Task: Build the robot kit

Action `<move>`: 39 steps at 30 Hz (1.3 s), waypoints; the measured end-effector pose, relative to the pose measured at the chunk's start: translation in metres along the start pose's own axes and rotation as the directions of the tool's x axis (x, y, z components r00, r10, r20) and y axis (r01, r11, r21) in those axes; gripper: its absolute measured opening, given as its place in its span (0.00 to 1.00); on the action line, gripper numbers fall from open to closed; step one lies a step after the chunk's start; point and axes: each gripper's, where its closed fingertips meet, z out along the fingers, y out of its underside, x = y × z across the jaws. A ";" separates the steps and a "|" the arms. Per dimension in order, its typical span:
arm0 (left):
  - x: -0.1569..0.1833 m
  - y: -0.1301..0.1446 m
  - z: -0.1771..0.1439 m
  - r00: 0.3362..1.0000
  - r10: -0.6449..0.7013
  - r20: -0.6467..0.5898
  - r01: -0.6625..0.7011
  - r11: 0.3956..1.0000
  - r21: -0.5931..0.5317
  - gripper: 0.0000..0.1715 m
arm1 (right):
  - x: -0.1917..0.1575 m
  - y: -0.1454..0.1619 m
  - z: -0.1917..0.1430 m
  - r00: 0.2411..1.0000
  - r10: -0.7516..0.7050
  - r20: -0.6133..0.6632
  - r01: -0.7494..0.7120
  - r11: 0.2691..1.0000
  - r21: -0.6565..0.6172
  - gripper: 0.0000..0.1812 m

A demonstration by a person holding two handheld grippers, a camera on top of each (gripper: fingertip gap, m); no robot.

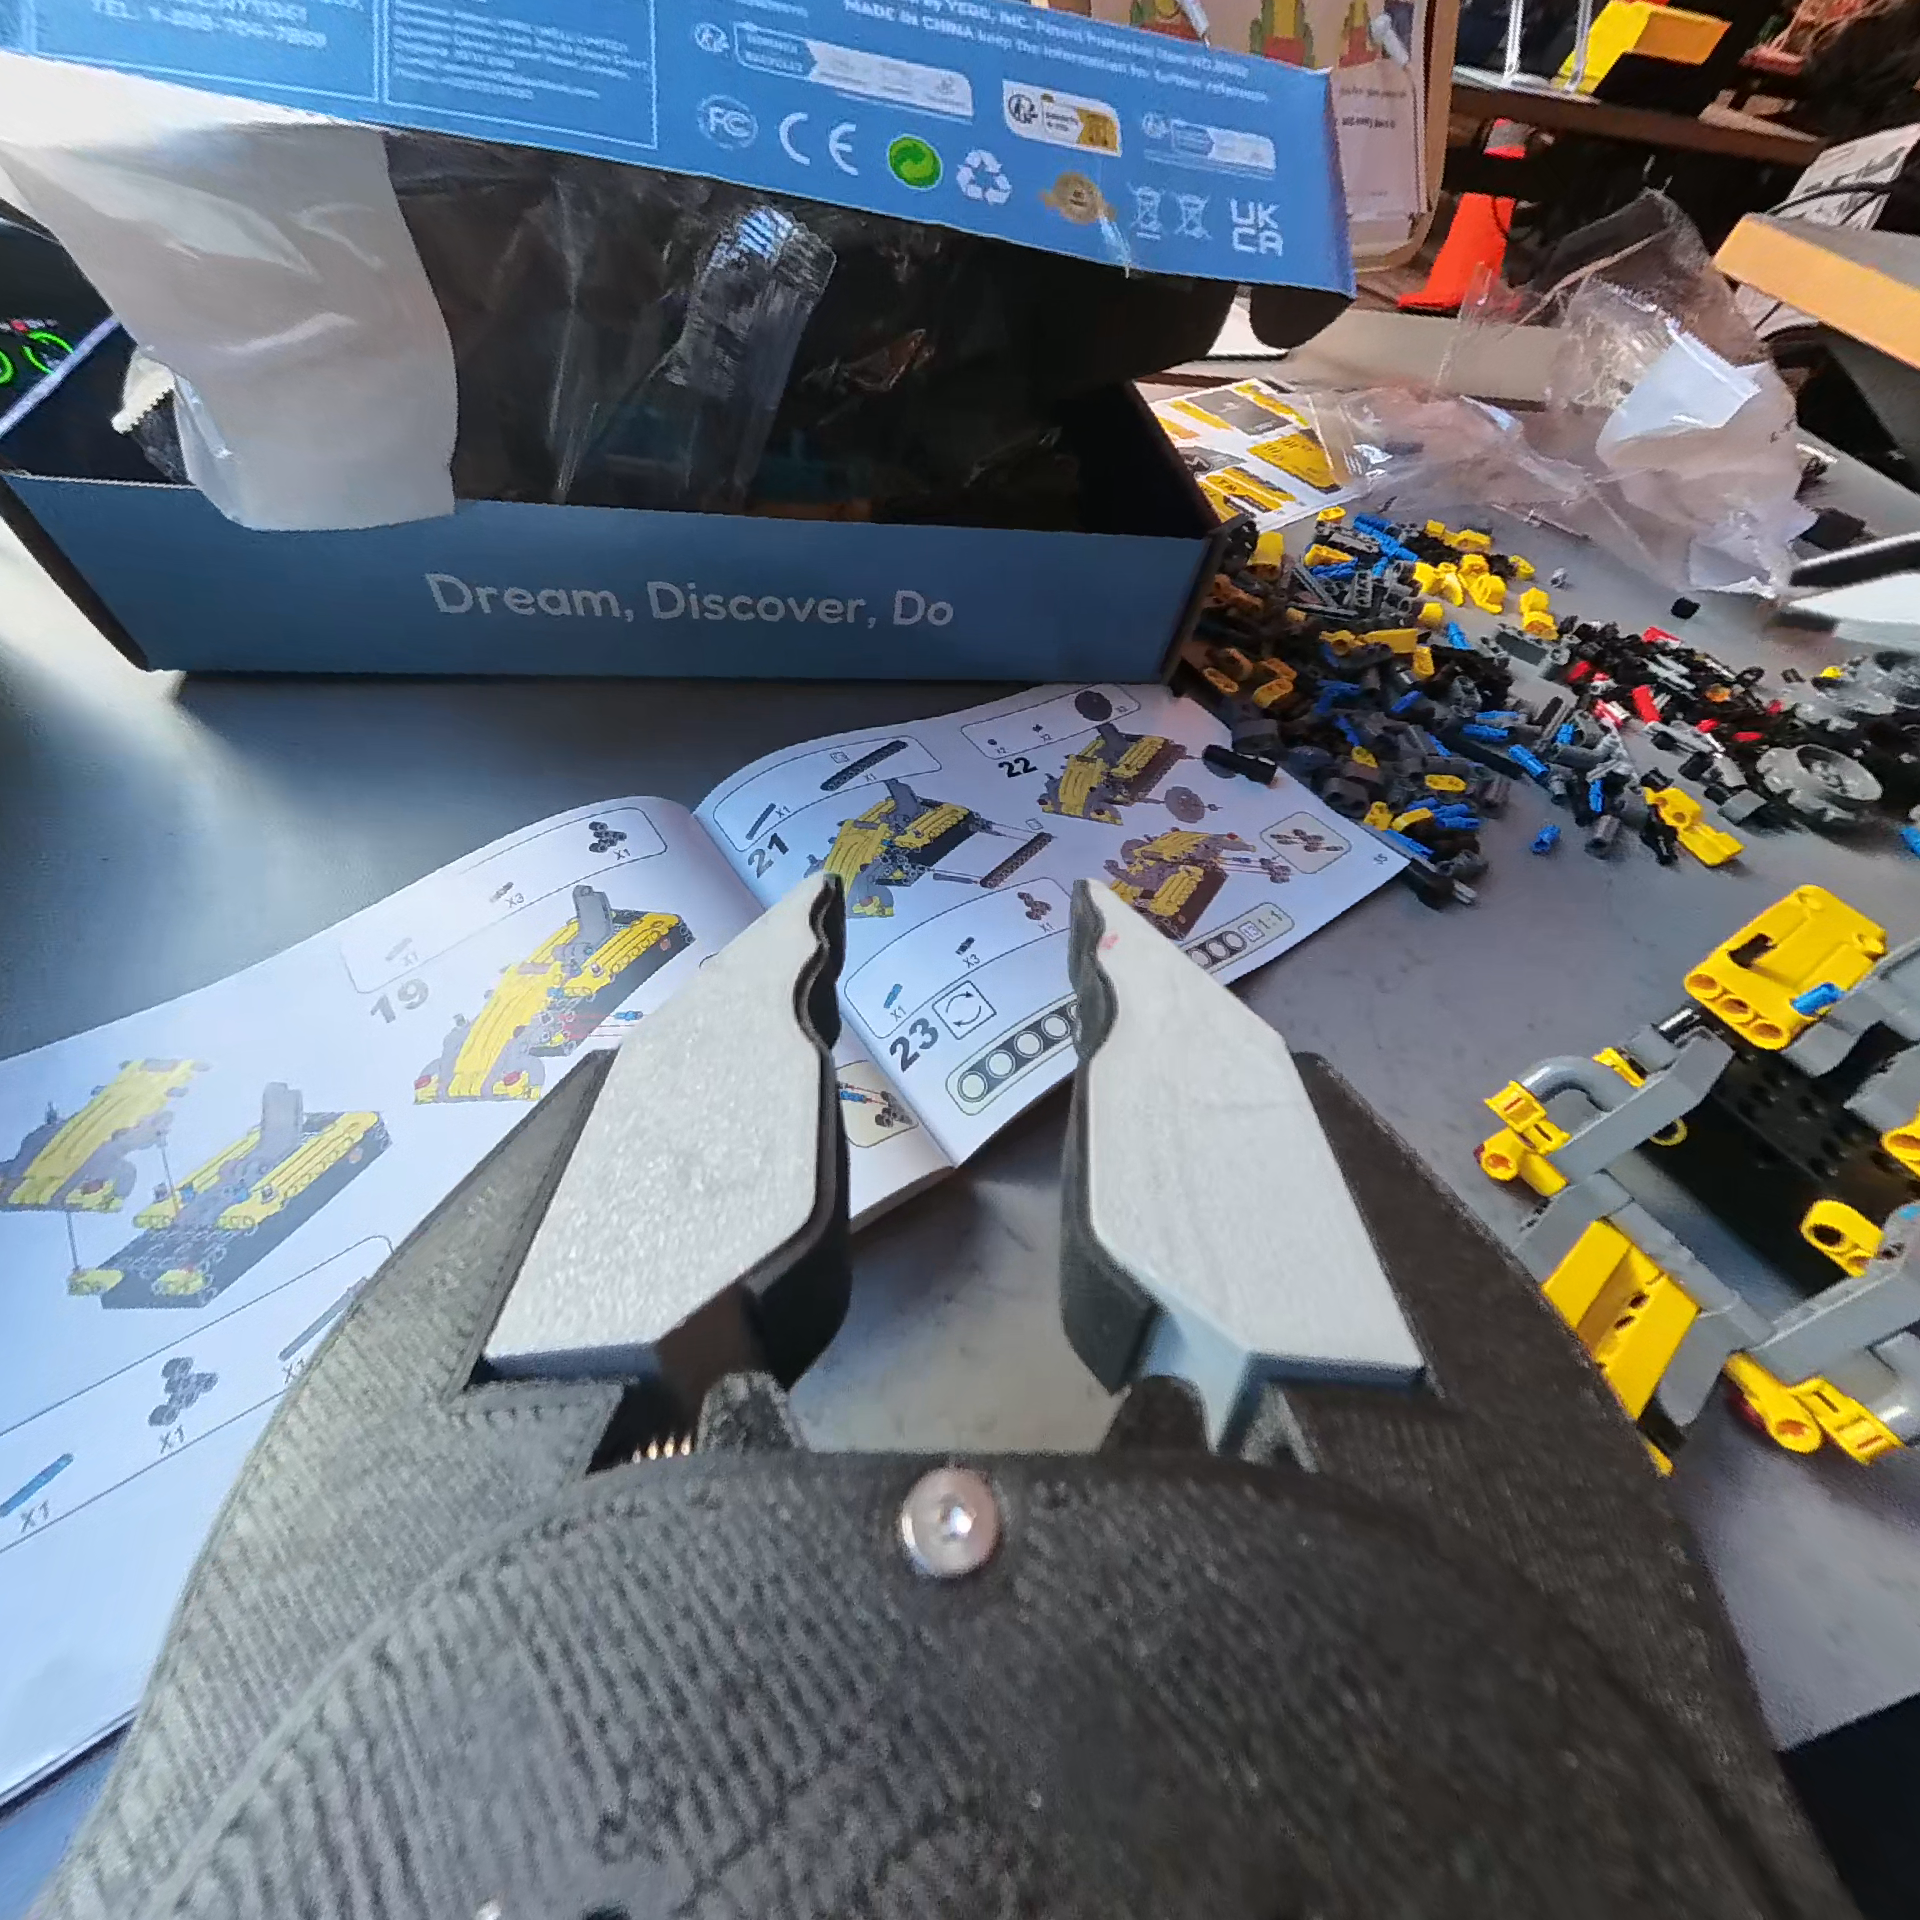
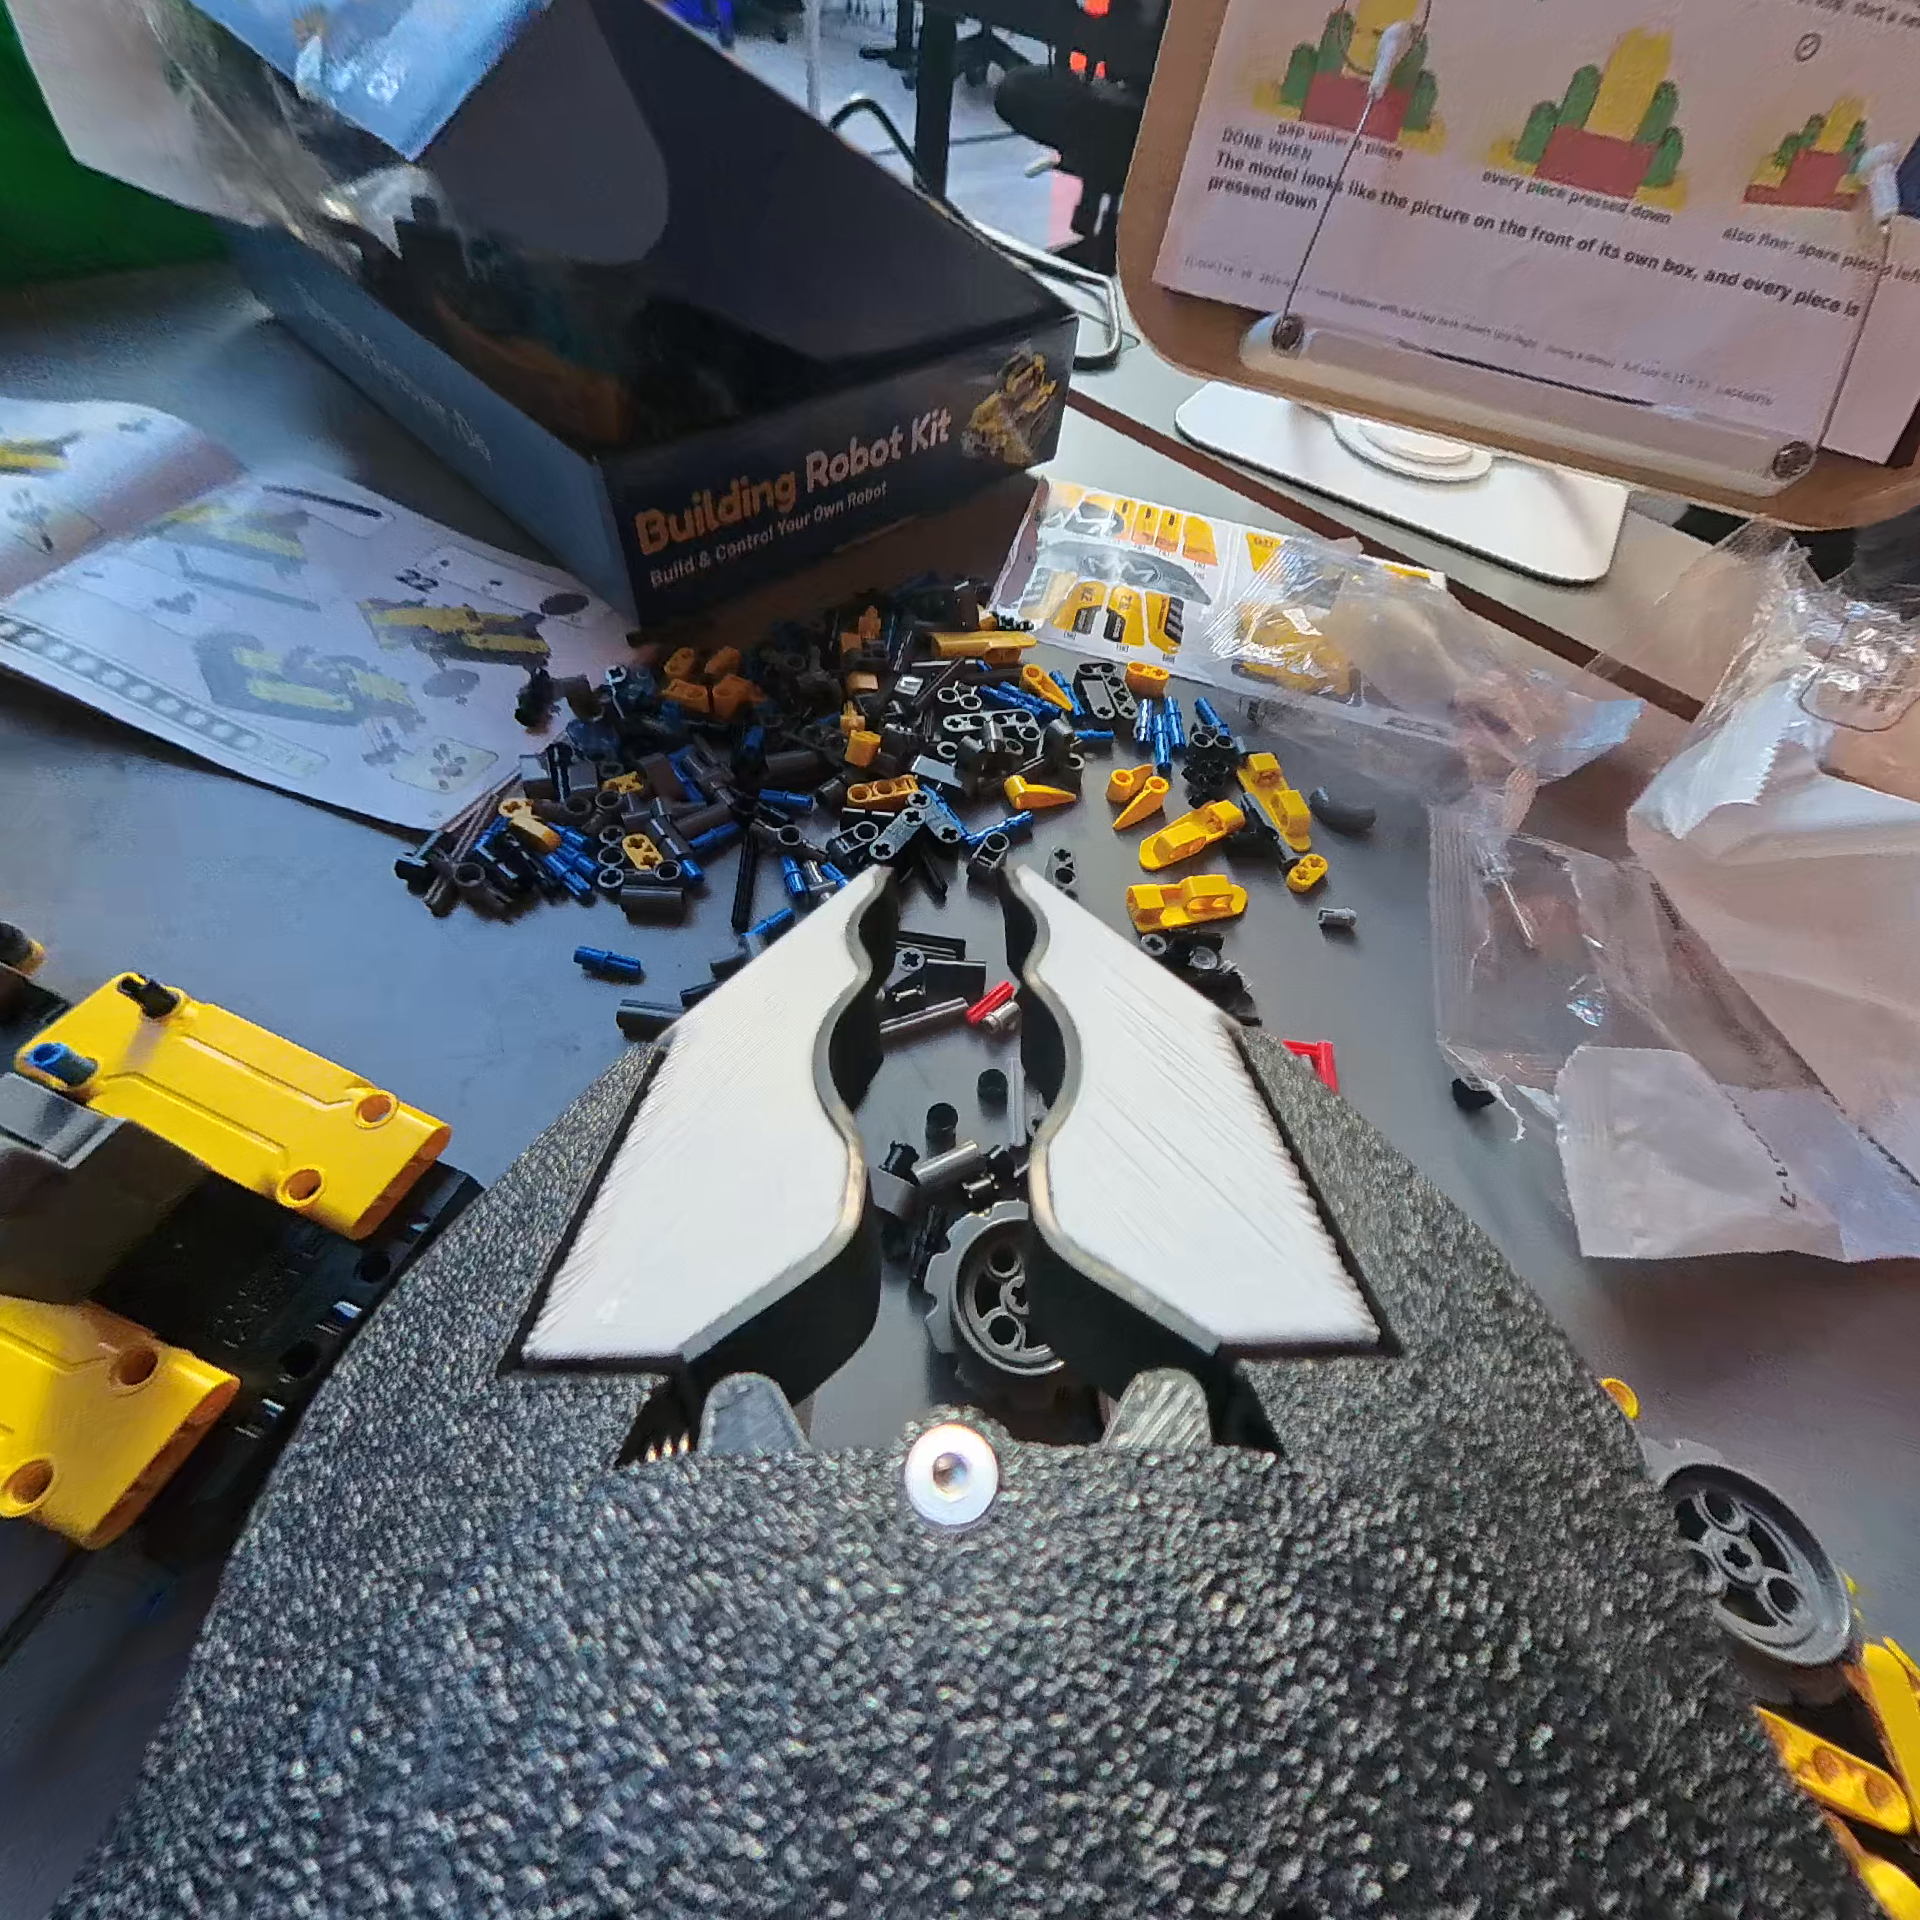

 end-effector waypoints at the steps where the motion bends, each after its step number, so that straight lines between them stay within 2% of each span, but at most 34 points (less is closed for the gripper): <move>1: 0.000 0.000 0.000 1.000 0.003 0.000 -0.003 1.000 0.002 0.23 | 0.000 -0.001 -0.001 1.000 0.001 0.001 -0.001 1.000 0.006 0.11; 11: 0.007 0.003 0.005 0.994 0.103 0.038 -0.102 0.994 -0.030 0.23 | -0.003 -0.008 -0.004 1.000 -0.012 -0.001 0.012 0.999 0.041 0.11; 15: 0.006 0.002 0.004 0.996 0.087 0.029 -0.086 0.996 -0.019 0.23 | 0.021 -0.017 -0.018 0.995 0.025 -0.096 -0.015 0.995 0.102 0.08; 17: 0.007 0.001 0.003 0.995 0.095 0.028 -0.095 0.995 -0.012 0.22 | 0.040 -0.025 -0.030 0.986 0.050 -0.161 -0.025 0.988 0.150 0.01; 18: 0.008 0.001 0.003 0.994 0.102 0.029 -0.101 0.995 -0.011 0.22 | 0.049 -0.031 -0.039 0.980 0.073 -0.183 -0.039 0.982 0.183 0.00; 21: 0.008 0.003 0.005 0.993 0.111 0.033 -0.110 0.994 -0.028 0.22 | 0.068 -0.052 -0.067 0.977 0.104 -0.186 -0.059 0.970 0.237 0.00; 22: 0.008 0.004 0.006 0.994 0.108 0.031 -0.107 0.994 -0.037 0.22 | 0.073 -0.052 -0.070 0.981 0.064 -0.186 -0.027 0.981 0.193 0.00; 23: 0.007 0.005 0.007 0.994 0.103 0.030 -0.101 0.994 -0.045 0.22 | 0.072 -0.045 -0.068 0.991 0.007 -0.133 0.006 0.995 0.099 0.00; 25: 0.006 0.006 0.008 0.995 0.094 0.035 -0.092 0.994 -0.058 0.22 | 0.061 -0.018 -0.067 0.998 -0.044 0.052 0.050 0.991 -0.123 0.00; 26: 0.005 0.007 0.009 0.995 0.091 0.036 -0.089 0.994 -0.066 0.22 | 0.070 -0.013 -0.070 0.997 -0.049 0.055 0.057 0.986 -0.160 0.00; 27: 0.005 0.008 0.009 0.995 0.088 0.038 -0.085 0.993 -0.076 0.23 | 0.088 -0.018 -0.074 0.998 -0.061 -0.006 0.060 0.990 -0.127 0.00; 29: 0.003 0.011 0.012 0.996 0.081 0.046 -0.076 0.992 -0.104 0.25 | 0.127 -0.044 -0.085 0.992 -0.016 -0.128 0.018 1.000 0.018 0.00; 31: 0.002 0.012 0.015 0.994 0.100 0.054 -0.092 0.986 -0.139 0.26 | 0.148 -0.070 -0.092 0.987 0.108 -0.116 -0.086 0.980 0.180 0.03; 32: 0.002 0.009 0.017 0.990 0.128 0.054 -0.118 0.980 -0.163 0.27 | 0.154 -0.079 -0.094 0.984 0.152 -0.092 -0.126 0.962 0.243 0.08; 34: -0.001 -0.010 0.021 0.974 0.215 0.077 -0.198 0.963 -0.185 0.30 | 0.164 -0.079 -0.097 0.977 0.179 -0.114 -0.133 0.935 0.330 0.10; 36: -0.002 -0.041 0.028 0.946 0.310 0.095 -0.292 0.941 -0.169 0.31 | 0.166 -0.067 -0.097 0.971 0.188 -0.145 -0.131 0.934 0.333 0.10; 39: -0.004 -0.086 0.048 0.883 0.452 0.130 -0.433 0.889 -0.151 0.33 | 0.157 -0.058 -0.092 0.972 0.212 -0.099 -0.168 0.928 0.333 0.09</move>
